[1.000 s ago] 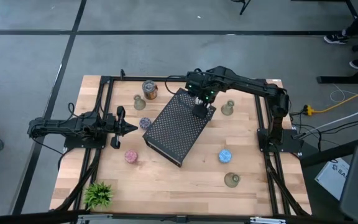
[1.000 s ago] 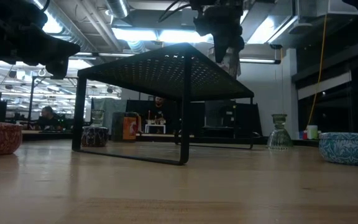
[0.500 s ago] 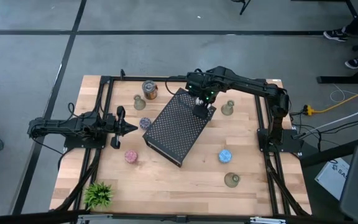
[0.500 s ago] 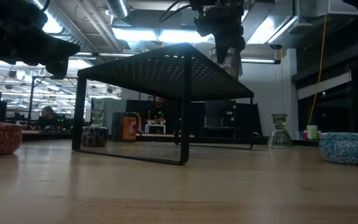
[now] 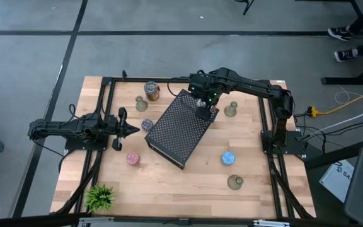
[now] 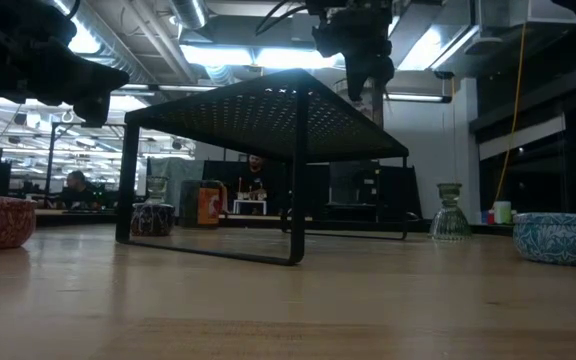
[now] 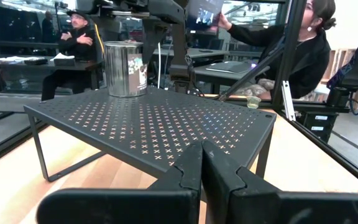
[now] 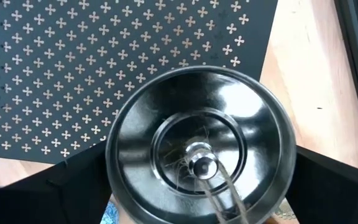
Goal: Pick & Place candle stick holders
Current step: Put the right scented candle on the shelf, then put the top right glass candle holder on the shelf
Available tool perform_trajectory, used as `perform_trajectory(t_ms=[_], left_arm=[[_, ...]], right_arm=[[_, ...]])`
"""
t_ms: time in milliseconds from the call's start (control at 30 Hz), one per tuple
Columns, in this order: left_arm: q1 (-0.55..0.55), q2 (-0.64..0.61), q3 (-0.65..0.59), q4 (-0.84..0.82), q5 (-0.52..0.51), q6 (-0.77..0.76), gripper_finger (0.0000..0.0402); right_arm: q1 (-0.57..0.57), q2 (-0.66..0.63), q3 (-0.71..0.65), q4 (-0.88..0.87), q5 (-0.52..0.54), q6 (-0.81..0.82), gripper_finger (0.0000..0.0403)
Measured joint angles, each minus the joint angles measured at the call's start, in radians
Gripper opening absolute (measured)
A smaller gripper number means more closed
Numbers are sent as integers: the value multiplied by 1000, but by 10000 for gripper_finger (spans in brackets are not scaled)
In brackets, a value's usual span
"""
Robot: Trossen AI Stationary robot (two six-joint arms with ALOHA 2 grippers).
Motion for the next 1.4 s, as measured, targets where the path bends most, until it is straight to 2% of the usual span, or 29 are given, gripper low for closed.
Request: perform_trajectory(t_ms=[167, 433, 767, 1100, 1200, 1400], left_arm=[[0, 0, 0, 0, 0, 0, 2], [0, 0, 0, 0, 0, 0, 2], [0, 0, 0, 0, 0, 0, 2], [0, 0, 0, 0, 0, 0, 2], [0, 0, 0, 0, 0, 0, 2], [0, 0, 0, 0, 0, 0, 2]], right_arm=[[1, -5, 6, 0, 5, 3, 399], [16, -7, 117, -5, 20, -4, 399], [39, -86, 121, -35, 111, -20, 399], [73, -123, 119, -88, 117, -19, 399], [87, -148, 85, -74, 116, -19, 399], [120, -237, -68, -61, 116, -8, 399]])
